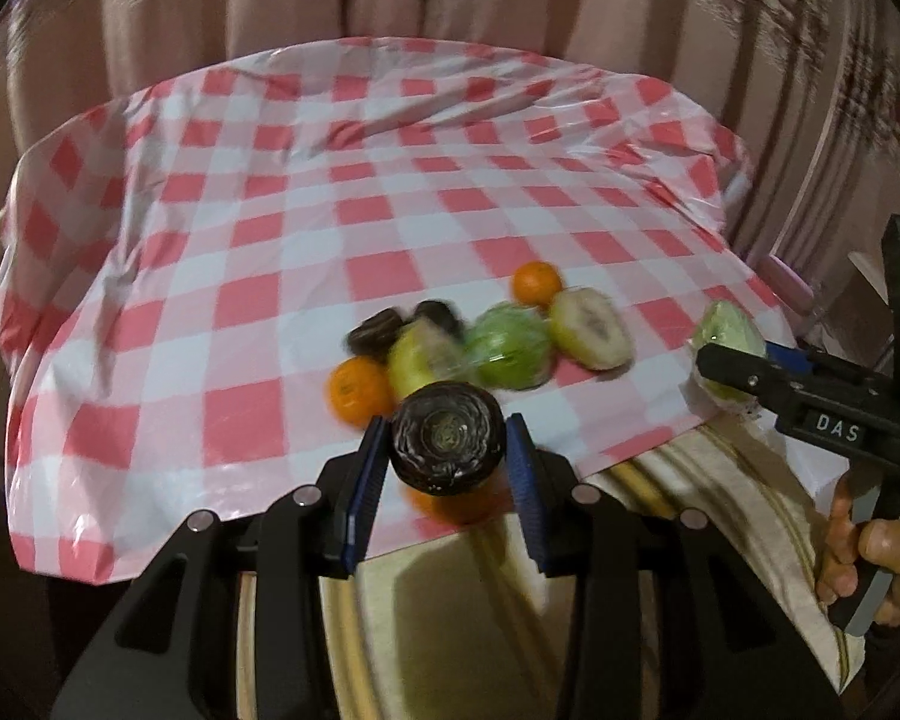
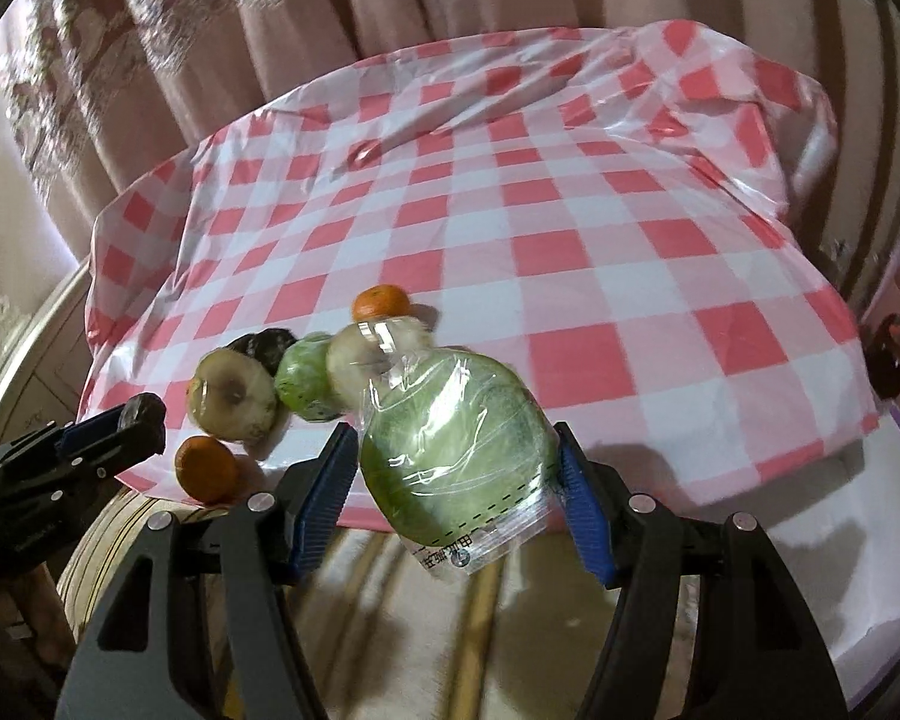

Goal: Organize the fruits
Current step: 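Carry the dark fruit and wrapped cabbage with both tools over the white box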

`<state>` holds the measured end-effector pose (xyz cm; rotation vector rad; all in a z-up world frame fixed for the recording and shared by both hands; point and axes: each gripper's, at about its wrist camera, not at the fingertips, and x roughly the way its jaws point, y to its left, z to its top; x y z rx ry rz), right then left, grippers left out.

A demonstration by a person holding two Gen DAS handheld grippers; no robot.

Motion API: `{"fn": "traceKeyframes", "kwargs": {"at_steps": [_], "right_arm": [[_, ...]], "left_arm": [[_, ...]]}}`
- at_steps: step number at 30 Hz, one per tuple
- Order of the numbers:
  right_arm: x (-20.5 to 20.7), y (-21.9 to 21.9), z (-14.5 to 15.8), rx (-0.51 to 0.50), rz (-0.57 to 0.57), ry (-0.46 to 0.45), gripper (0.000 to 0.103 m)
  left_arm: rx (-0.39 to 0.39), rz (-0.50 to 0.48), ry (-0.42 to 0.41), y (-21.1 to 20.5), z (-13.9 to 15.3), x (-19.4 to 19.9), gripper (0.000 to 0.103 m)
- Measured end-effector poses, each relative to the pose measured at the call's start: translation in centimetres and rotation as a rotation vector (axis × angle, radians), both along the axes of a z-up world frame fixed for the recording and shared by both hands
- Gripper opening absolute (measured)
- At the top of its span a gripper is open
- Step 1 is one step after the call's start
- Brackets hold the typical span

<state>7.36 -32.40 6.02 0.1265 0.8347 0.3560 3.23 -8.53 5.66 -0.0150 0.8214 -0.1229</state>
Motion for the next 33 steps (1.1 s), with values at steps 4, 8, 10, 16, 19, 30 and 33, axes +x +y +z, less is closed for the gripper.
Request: {"fn": "traceKeyframes", "kwargs": {"at_steps": [4, 8, 10, 16, 19, 30, 33], "right_arm": [[-0.6, -3.2, 0.0, 0.025, -0.059, -0.003, 0.064], [-1.2, -6.6, -0.3, 0.042, -0.123, 0.003, 0.064], [-1.5, -8.7, -0.8, 0.046, -0.167, 0.013, 0.064], [-2.0, -15.1, -3.5, 0.042, -0.300, 0.075, 0.064], [-2.4, -17.6, -5.6, 0.028, -0.343, 0.129, 0.064], [-3.9, -21.4, -13.7, -0.052, -0.383, 0.333, 0.064], [-4.0, -21.2, -15.4, -0.090, -0.378, 0.380, 0.064]], "left_arm": [[0.014, -0.075, -0.003, -3.1, 0.5, 0.7, 0.040], [0.030, -0.163, -0.003, -7.0, 0.9, 1.4, 0.040], [0.043, -0.214, 0.000, -9.4, 0.9, 1.9, 0.040], [0.080, -0.375, 0.020, -16.4, 0.3, 2.9, 0.040], [0.103, -0.461, 0.047, -20.0, -0.5, 3.5, 0.040], [0.222, -0.736, 0.244, -31.4, -6.6, 6.5, 0.040], [0.285, -0.789, 0.311, -33.9, -9.1, 7.1, 0.040]]}}
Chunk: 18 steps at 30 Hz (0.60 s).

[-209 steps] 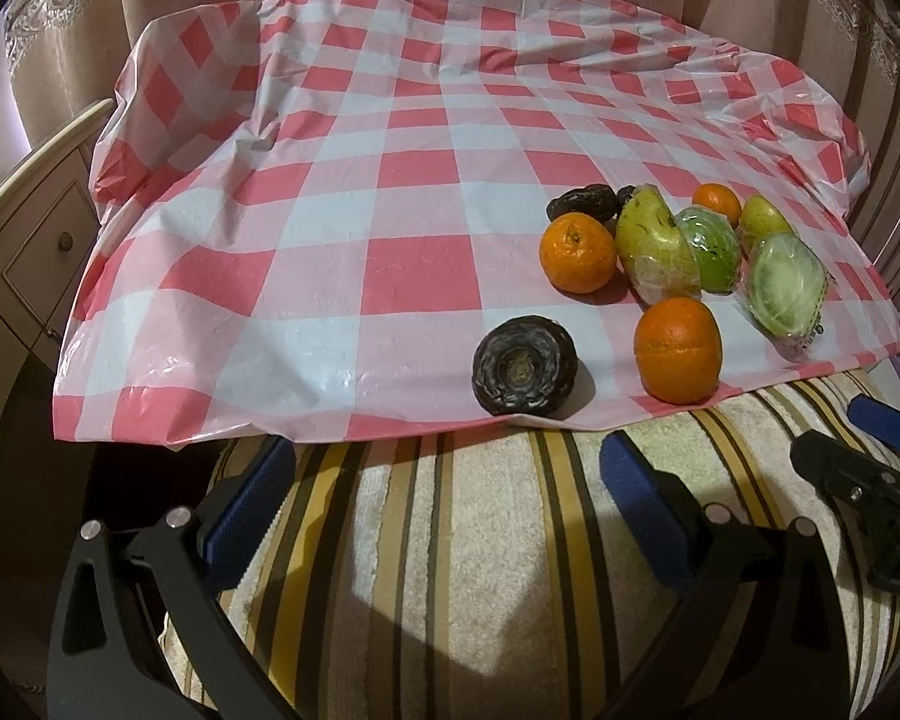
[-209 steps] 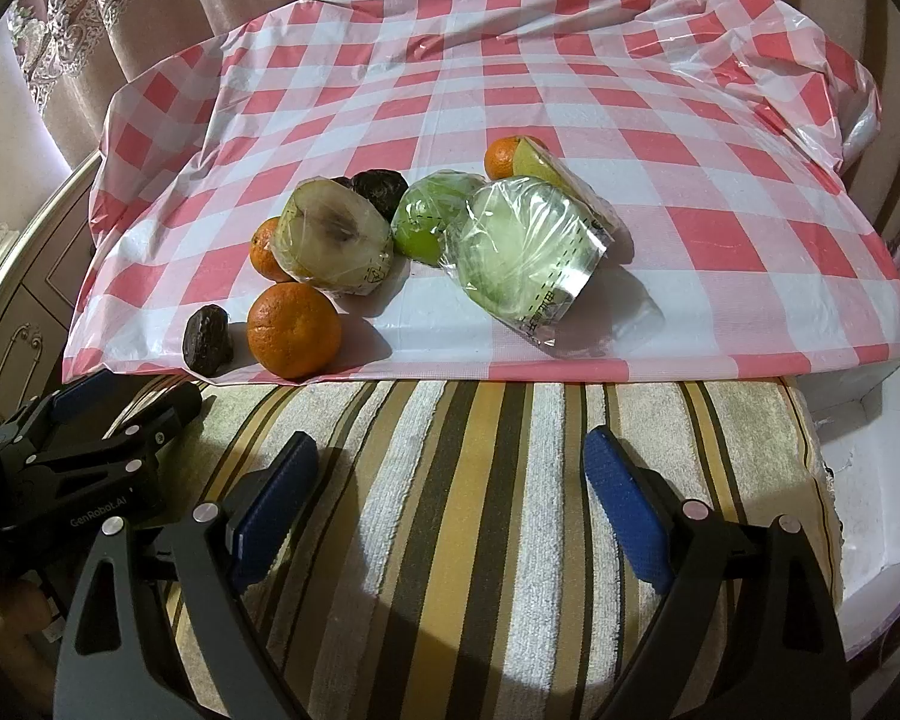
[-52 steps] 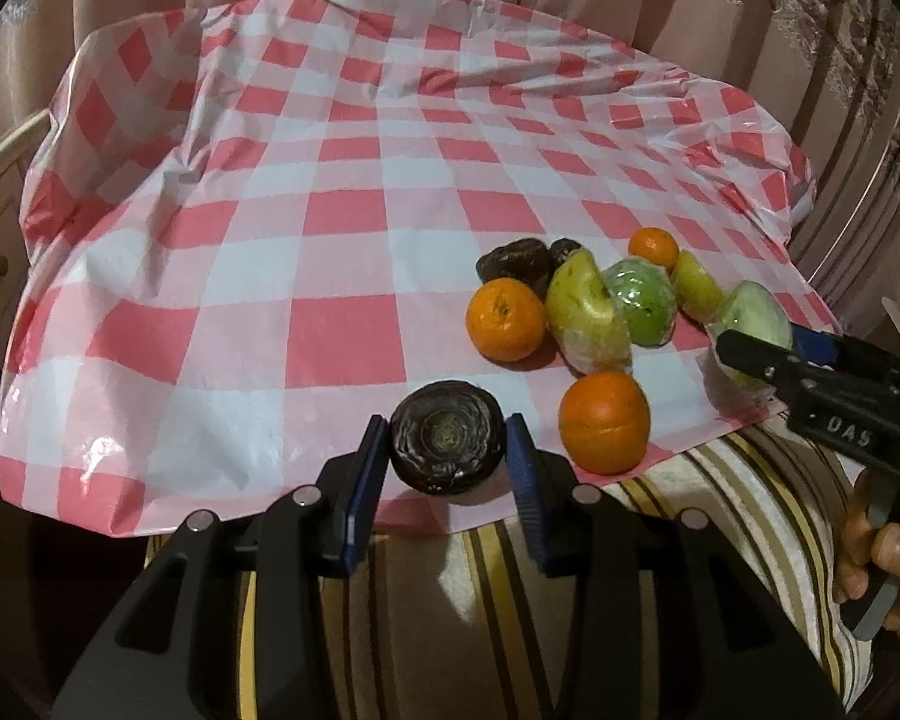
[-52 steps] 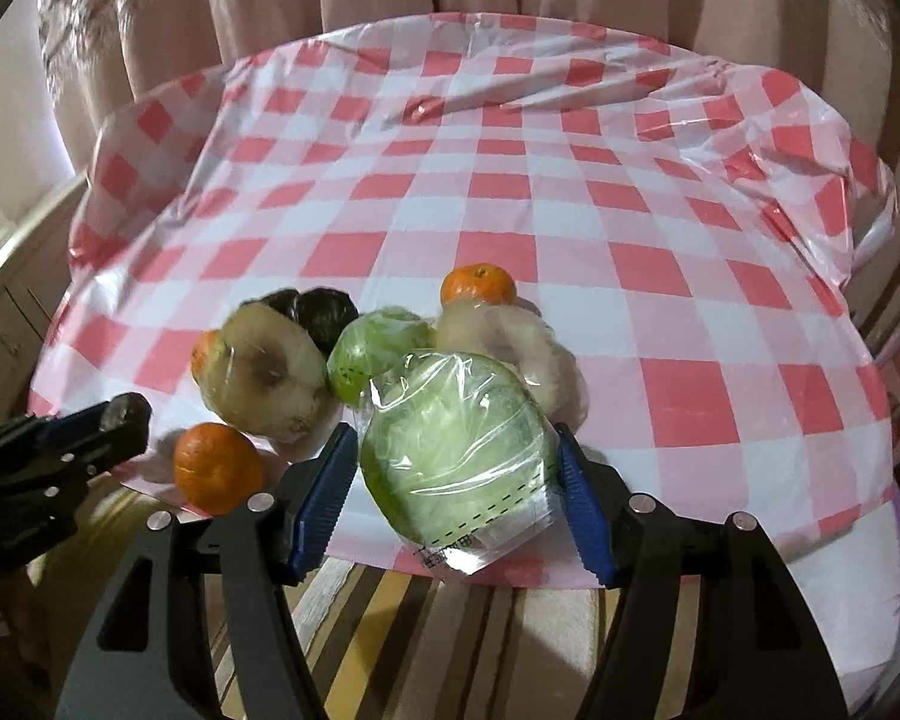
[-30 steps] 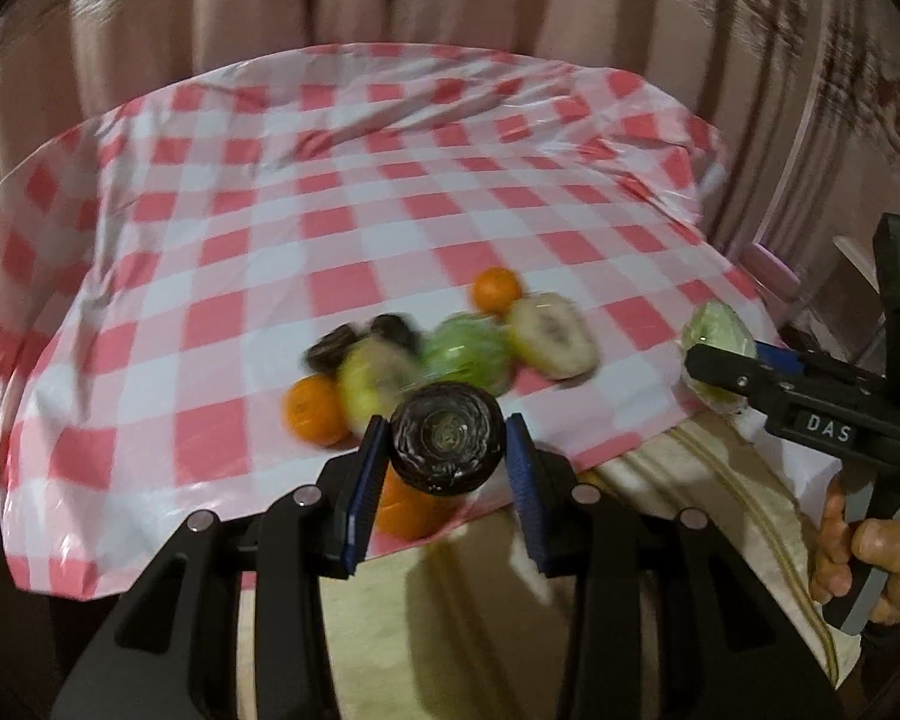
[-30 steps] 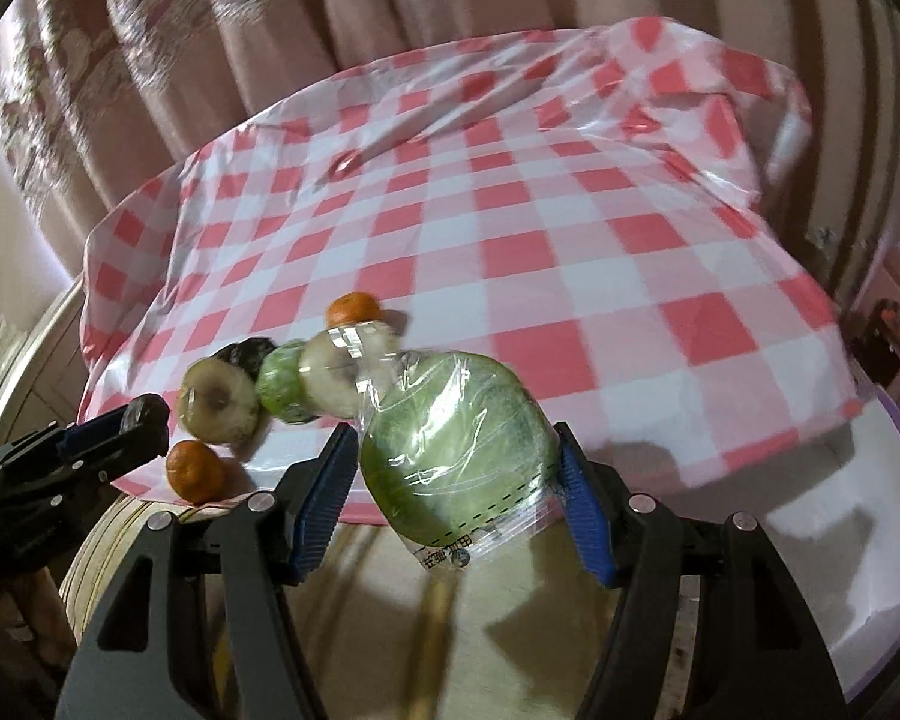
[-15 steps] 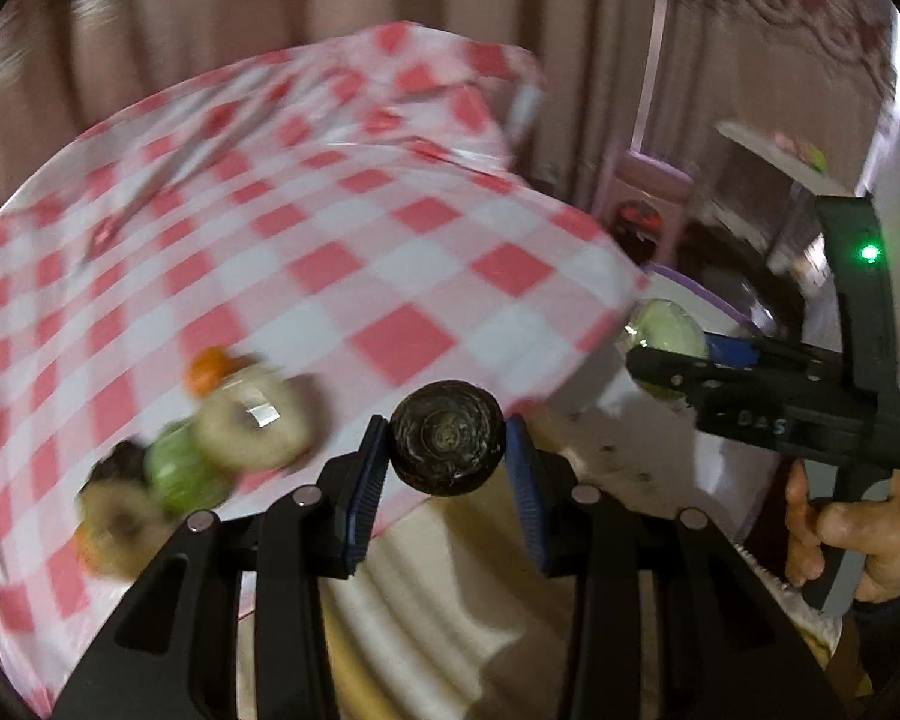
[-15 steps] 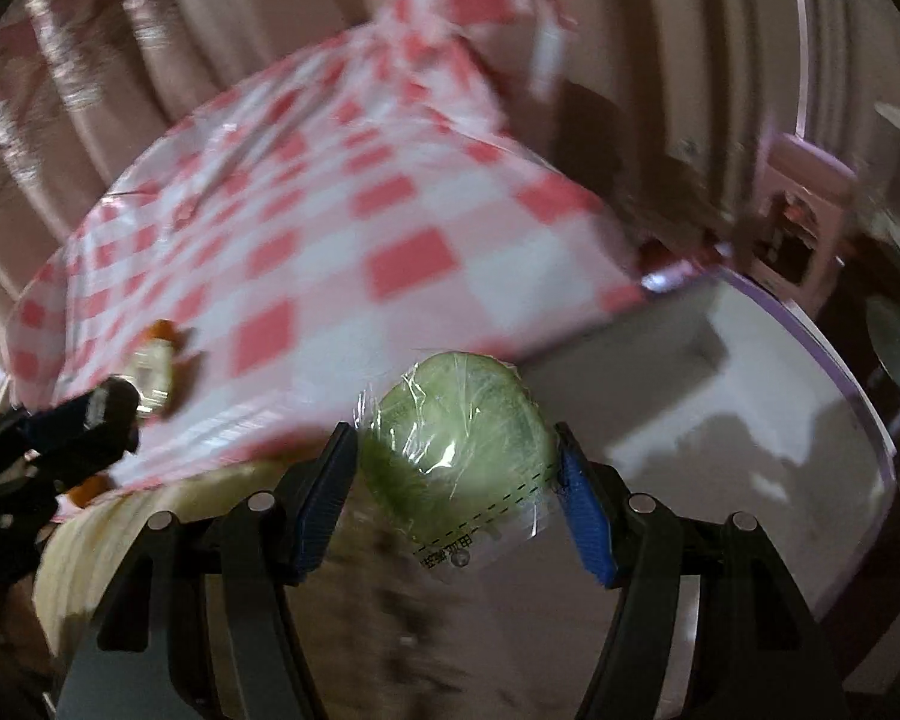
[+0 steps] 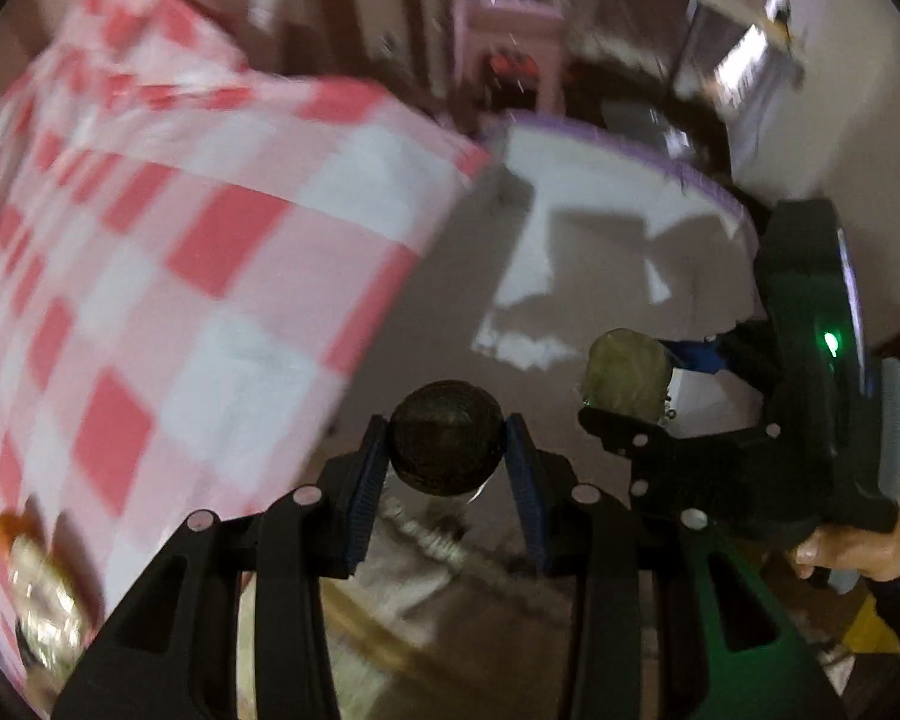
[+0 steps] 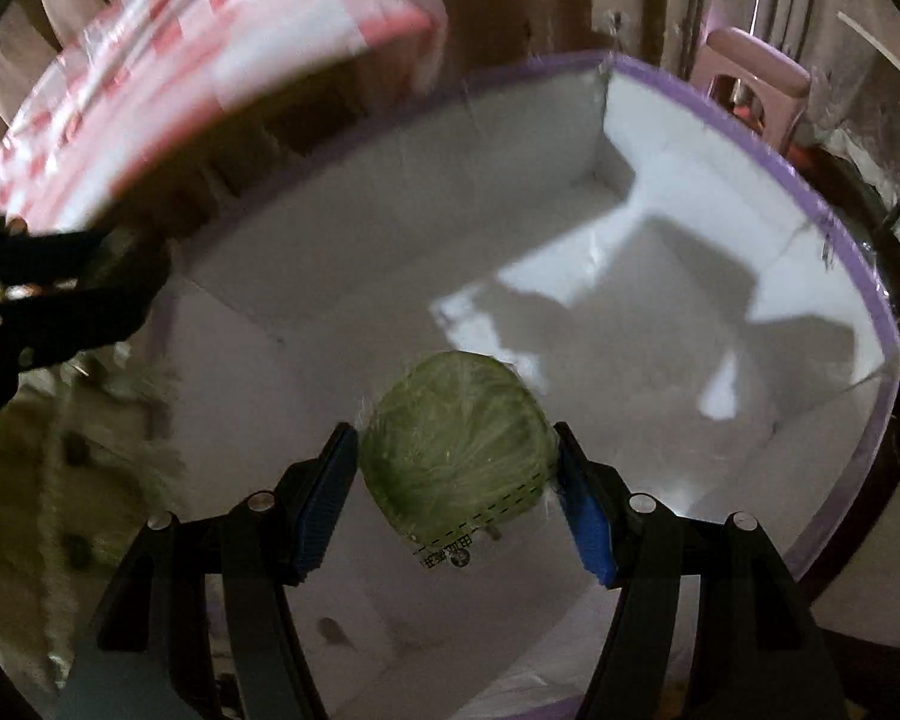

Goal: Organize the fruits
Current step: 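Carry the dark fruit and wrapped cabbage with both tools over the white box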

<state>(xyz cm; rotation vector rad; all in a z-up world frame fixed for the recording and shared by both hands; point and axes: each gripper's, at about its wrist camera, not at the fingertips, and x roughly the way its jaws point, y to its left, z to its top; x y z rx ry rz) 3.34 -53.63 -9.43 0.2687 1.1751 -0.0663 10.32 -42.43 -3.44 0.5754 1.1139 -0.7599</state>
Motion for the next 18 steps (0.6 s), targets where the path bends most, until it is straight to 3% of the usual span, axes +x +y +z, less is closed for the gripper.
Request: {"fn": "traceKeyframes", "kwargs": {"at_steps": [6, 12, 18], "right_arm": [[0.2, -0.2, -2.0, -0.042, -0.019, 0.059, 0.064], [0.1, -2.0, -2.3, -0.079, -0.104, 0.056, 0.064], [0.5, -2.6, -2.1, -0.111, -0.110, 0.083, 0.064]], "left_arm": [[0.101, -0.055, 0.077, -3.5, -3.6, 1.6, 0.040], [0.144, -0.038, 0.137, -6.4, -6.5, 2.6, 0.040], [0.190, -0.012, 0.186, -9.0, -8.9, 3.0, 0.040]]}}
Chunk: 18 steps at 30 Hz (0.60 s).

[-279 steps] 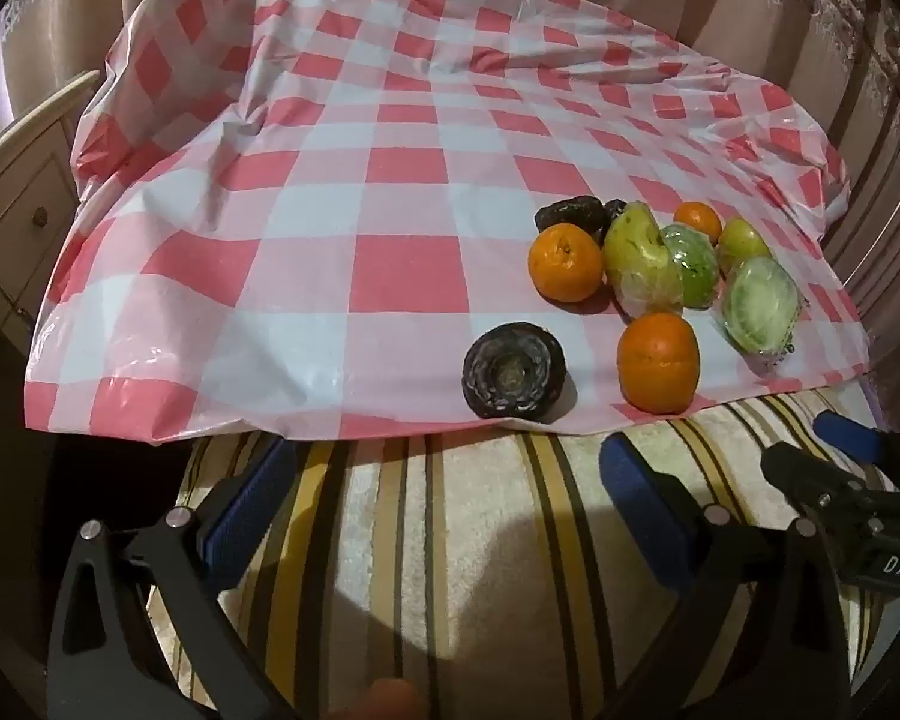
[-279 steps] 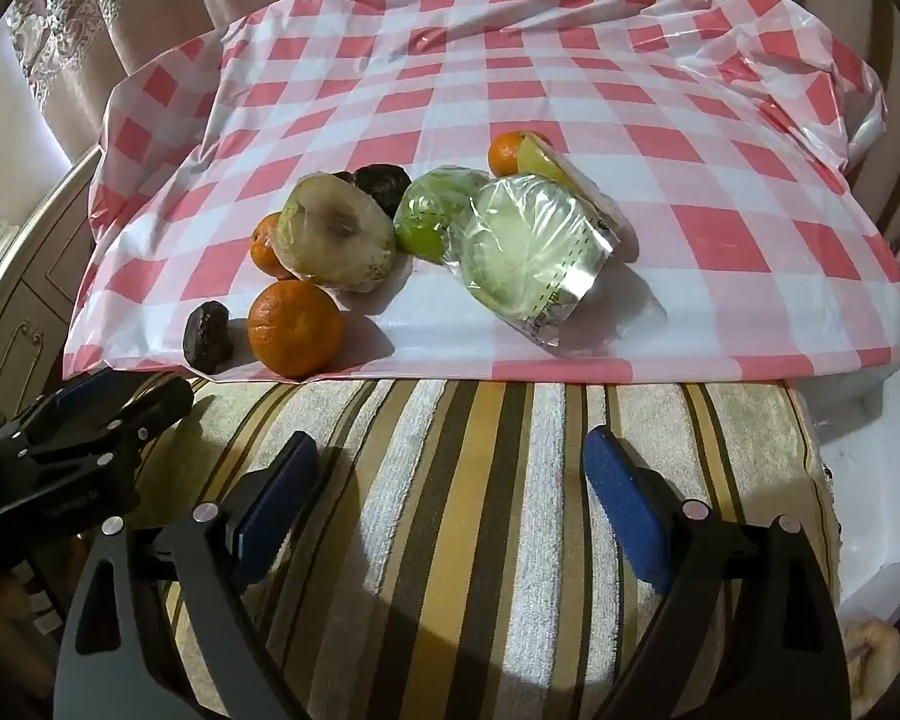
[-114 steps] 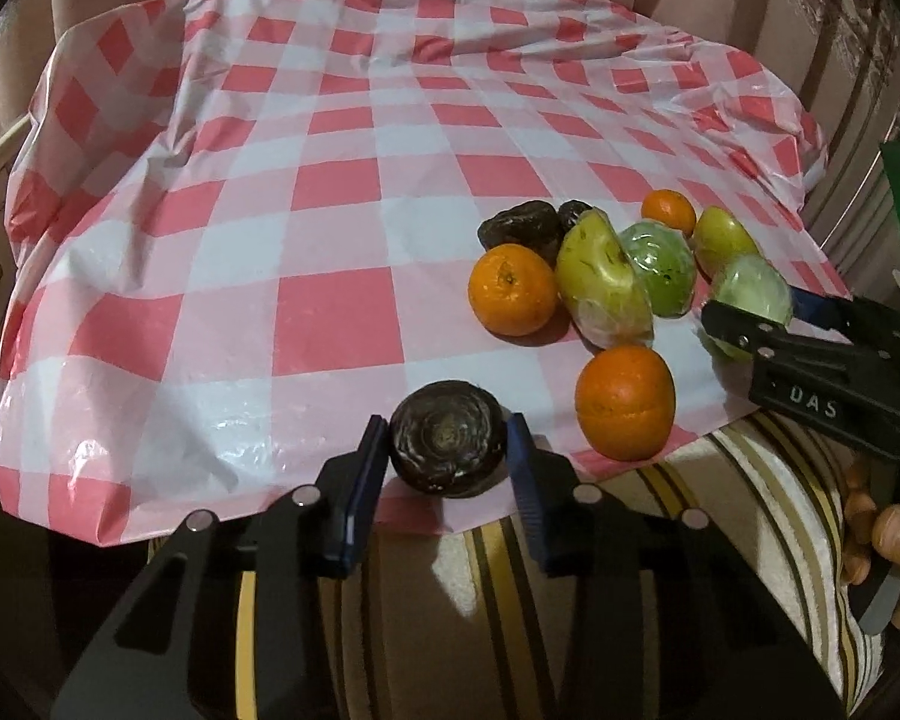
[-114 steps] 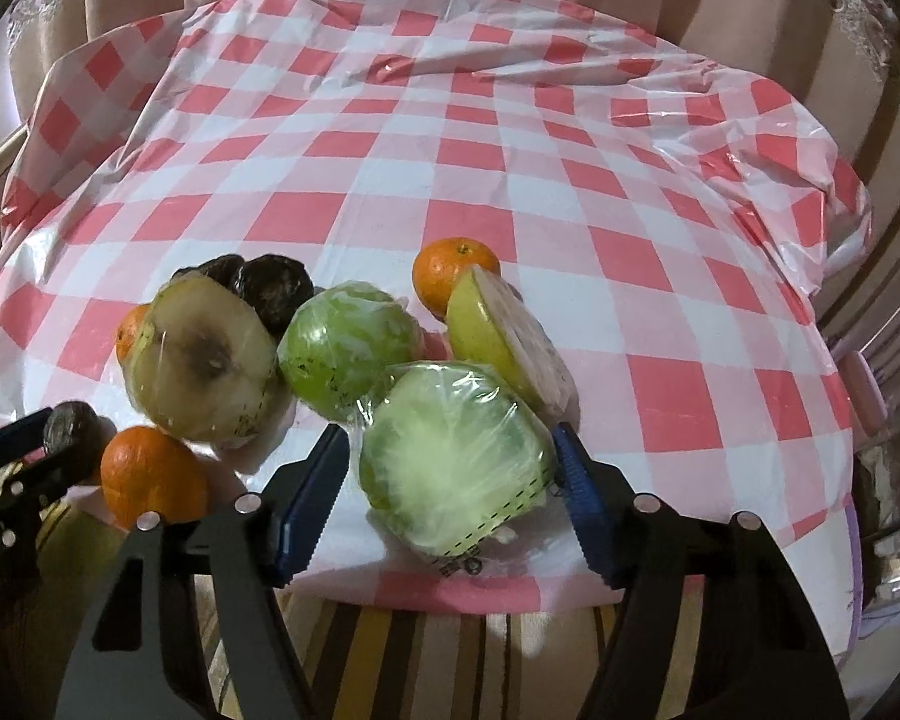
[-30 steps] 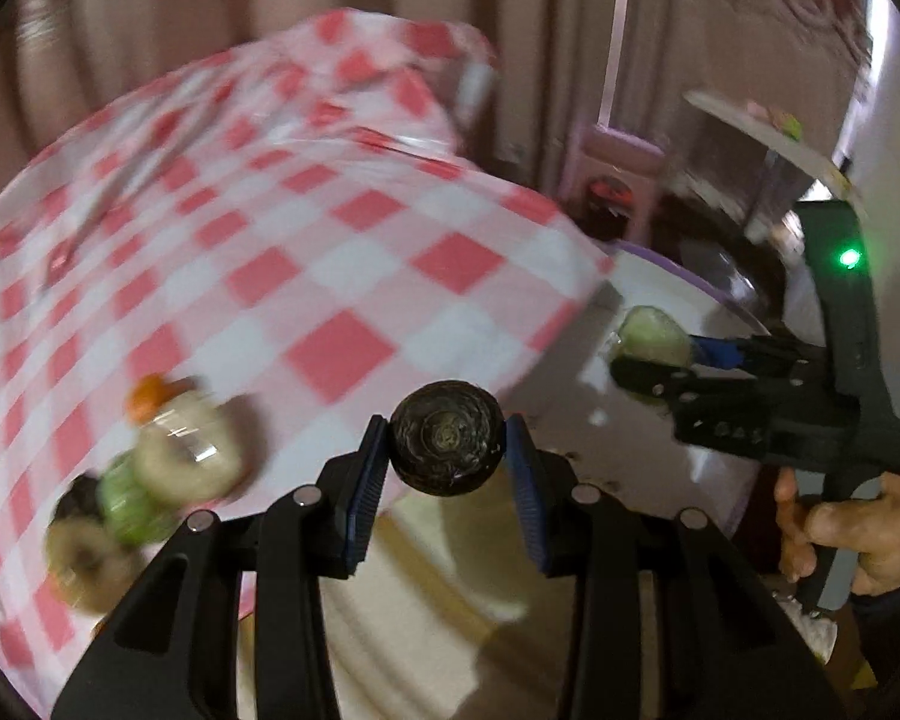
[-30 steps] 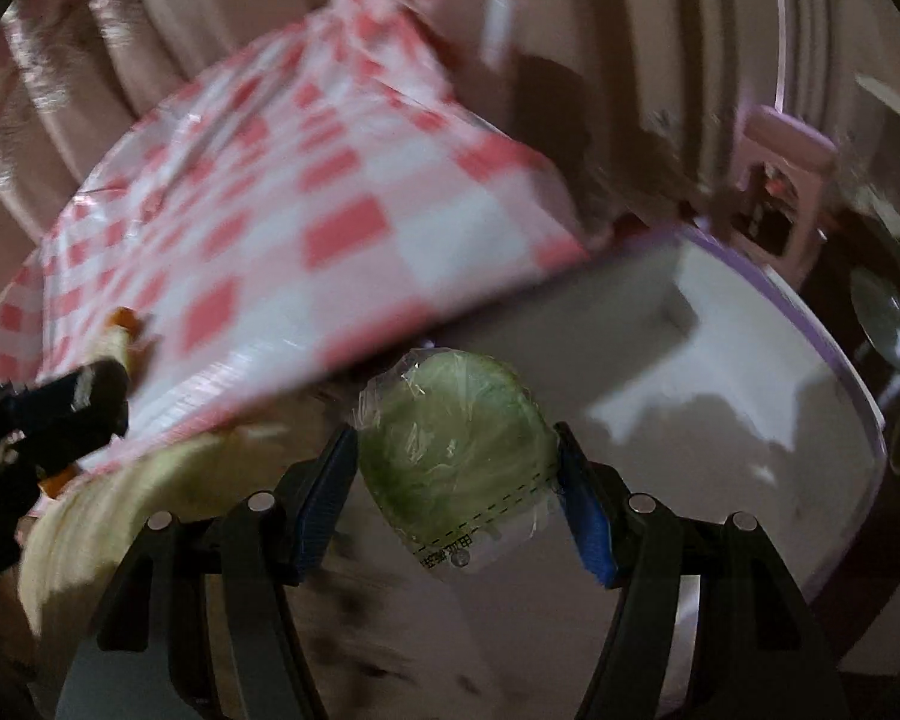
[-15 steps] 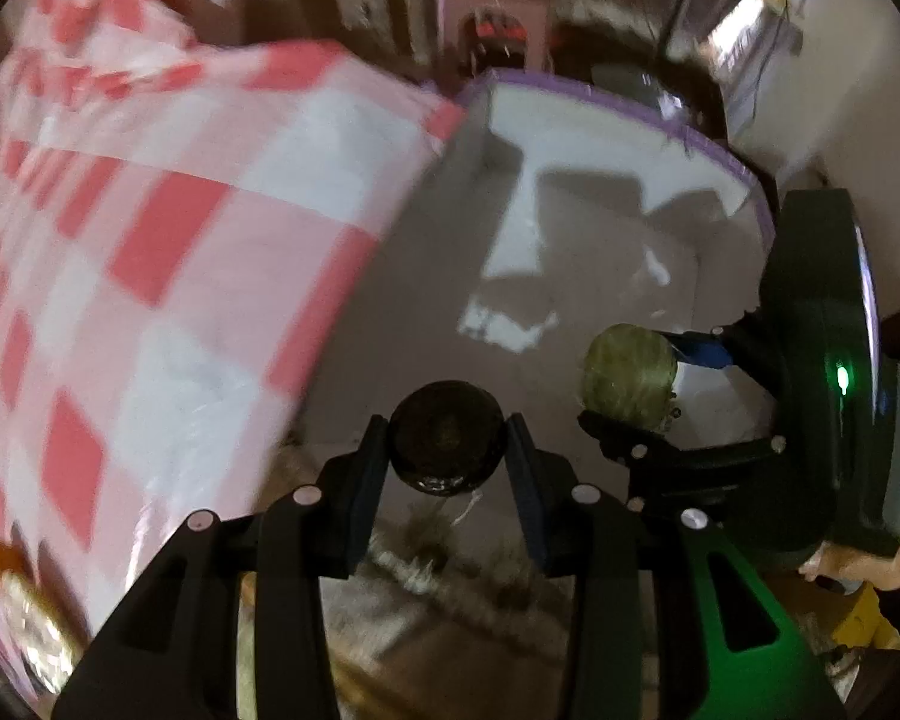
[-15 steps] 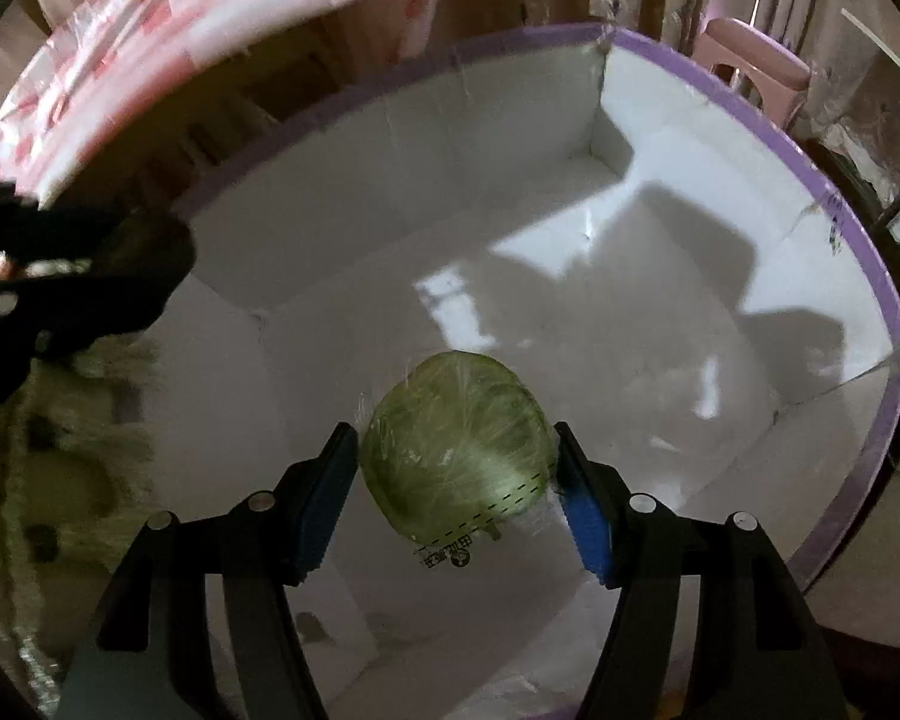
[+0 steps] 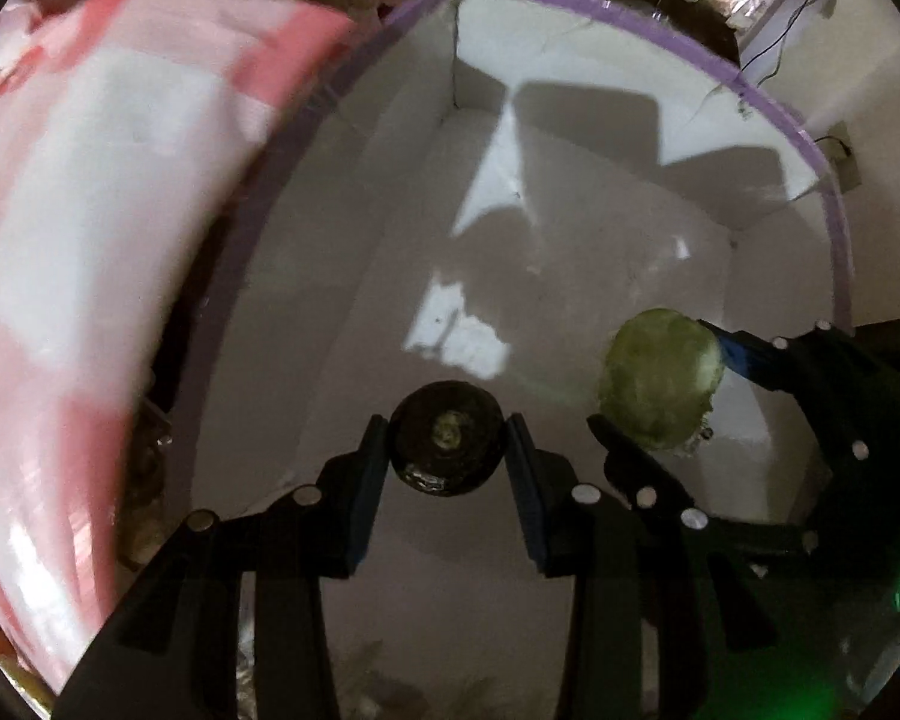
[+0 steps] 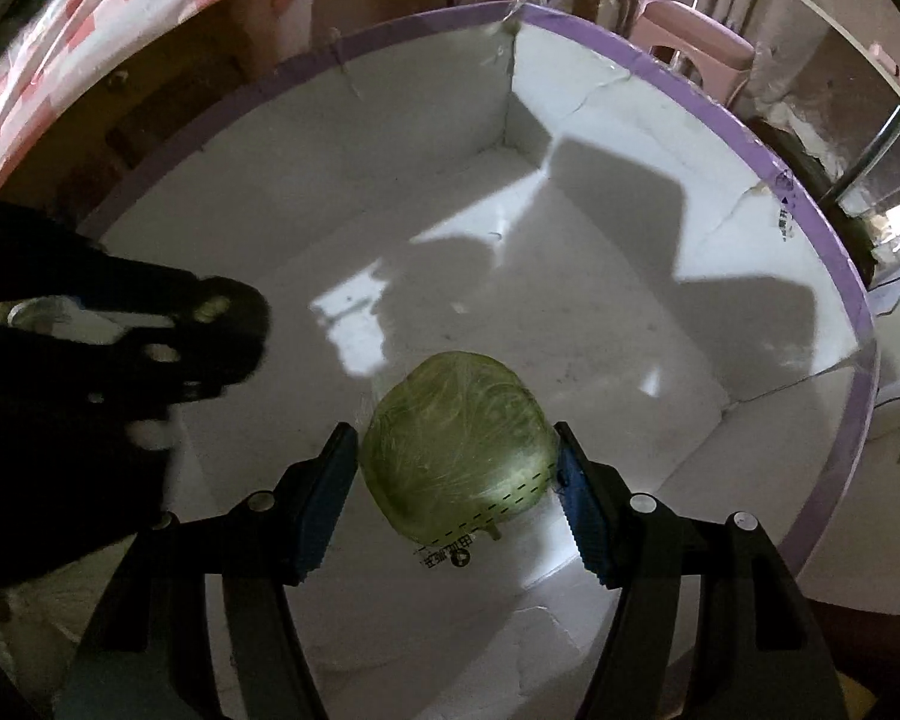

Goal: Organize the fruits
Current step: 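Carry the dark fruit and wrapped cabbage with both tools over the white box, then open both tools to drop the dark fruit and cabbage into the box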

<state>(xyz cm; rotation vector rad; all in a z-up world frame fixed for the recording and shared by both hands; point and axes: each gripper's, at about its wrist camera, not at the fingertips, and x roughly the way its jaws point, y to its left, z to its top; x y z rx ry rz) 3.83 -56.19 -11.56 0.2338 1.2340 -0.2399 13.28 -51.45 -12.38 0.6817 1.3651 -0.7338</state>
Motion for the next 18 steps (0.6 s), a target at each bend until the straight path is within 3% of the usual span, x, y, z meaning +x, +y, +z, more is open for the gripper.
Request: {"fn": "traceKeyframes", "kwargs": {"at_steps": [7, 12, 18], "right_arm": [[0.6, -0.3, -0.2, -0.047, -0.003, 0.007, 0.065], [1.2, -0.8, -0.6, -0.068, -0.008, 0.032, 0.065], [1.6, -0.9, -0.7, -0.091, -0.008, 0.039, 0.065]], "left_arm": [[0.029, 0.083, 0.025, 0.0, -2.7, 1.0, 0.040], [0.009, 0.151, 0.030, 0.2, -3.0, 1.6, 0.040], [0.022, 0.158, 0.029, 0.4, -3.7, 1.6, 0.041]]}}
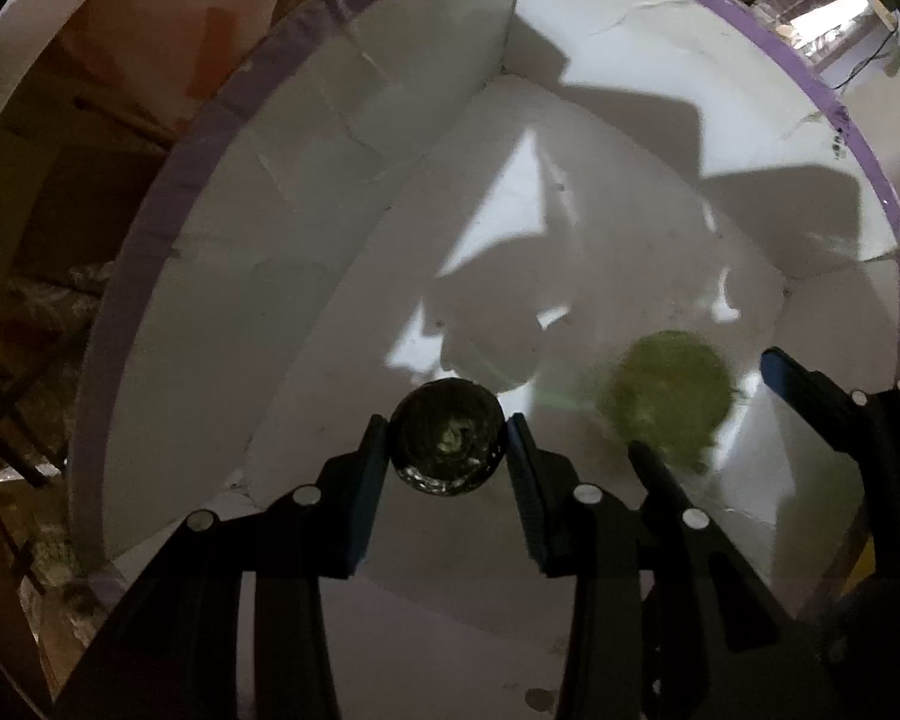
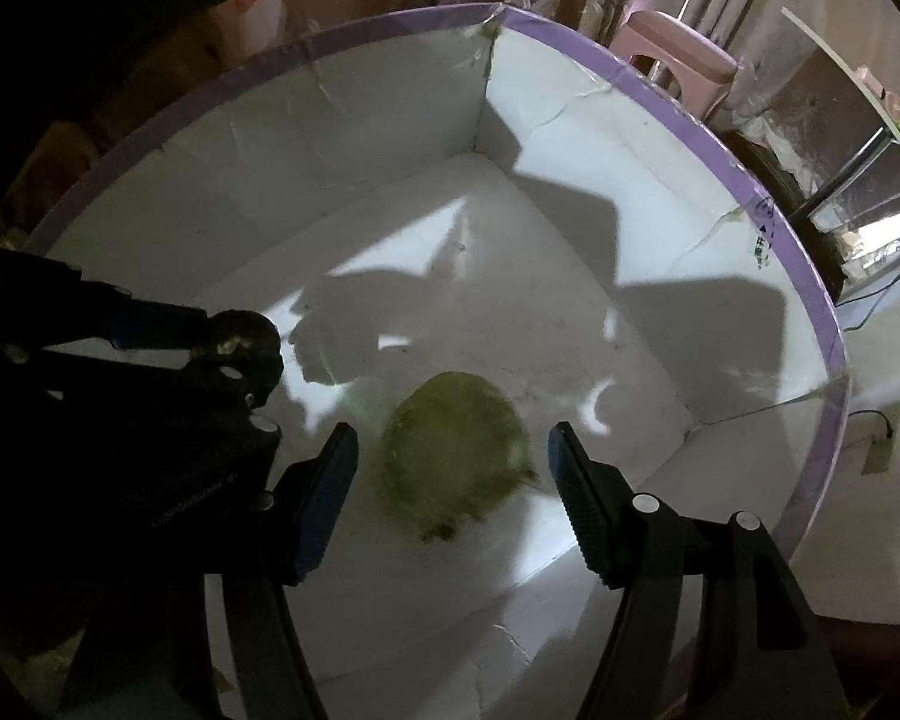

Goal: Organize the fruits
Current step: 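Open both tools to drop the dark fruit and cabbage into the box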

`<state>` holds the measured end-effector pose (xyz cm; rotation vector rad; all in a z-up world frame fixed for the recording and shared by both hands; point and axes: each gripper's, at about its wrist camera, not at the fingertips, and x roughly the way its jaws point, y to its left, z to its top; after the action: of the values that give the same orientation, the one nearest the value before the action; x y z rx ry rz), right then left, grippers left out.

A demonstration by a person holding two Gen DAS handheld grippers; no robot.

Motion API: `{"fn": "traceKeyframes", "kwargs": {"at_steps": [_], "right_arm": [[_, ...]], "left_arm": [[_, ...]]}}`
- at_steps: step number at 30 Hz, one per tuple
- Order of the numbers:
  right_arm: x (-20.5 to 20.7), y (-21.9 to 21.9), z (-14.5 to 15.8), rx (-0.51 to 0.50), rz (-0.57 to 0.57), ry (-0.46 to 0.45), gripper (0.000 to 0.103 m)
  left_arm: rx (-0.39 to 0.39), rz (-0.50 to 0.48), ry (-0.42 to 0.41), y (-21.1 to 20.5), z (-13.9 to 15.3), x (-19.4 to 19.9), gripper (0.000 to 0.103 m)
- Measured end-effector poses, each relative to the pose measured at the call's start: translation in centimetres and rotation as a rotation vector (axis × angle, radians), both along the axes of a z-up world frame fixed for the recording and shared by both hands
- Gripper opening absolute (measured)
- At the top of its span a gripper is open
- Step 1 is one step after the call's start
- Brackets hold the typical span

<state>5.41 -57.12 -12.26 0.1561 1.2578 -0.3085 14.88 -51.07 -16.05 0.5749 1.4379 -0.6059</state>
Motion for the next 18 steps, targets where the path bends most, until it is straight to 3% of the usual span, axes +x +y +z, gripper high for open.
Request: {"fn": "traceKeyframes", "kwargs": {"at_steps": [8, 11, 18], "right_arm": [[0.0, -0.1, 0.1, -0.004, 0.006, 0.009, 0.066], [0.1, -0.2, 0.3, 0.002, 0.005, -0.006, 0.078], [-0.2, -0.6, 0.5, -0.004, -0.012, -0.019, 0.081]], "left_arm": [[-0.008, 0.010, 0.019, 0.3, -0.8, 0.9, 0.041], [-0.005, 0.016, 0.027, 0.6, -1.2, 1.2, 0.041], [-0.003, 0.022, 0.020, -0.3, -0.8, 0.9, 0.046]]}}
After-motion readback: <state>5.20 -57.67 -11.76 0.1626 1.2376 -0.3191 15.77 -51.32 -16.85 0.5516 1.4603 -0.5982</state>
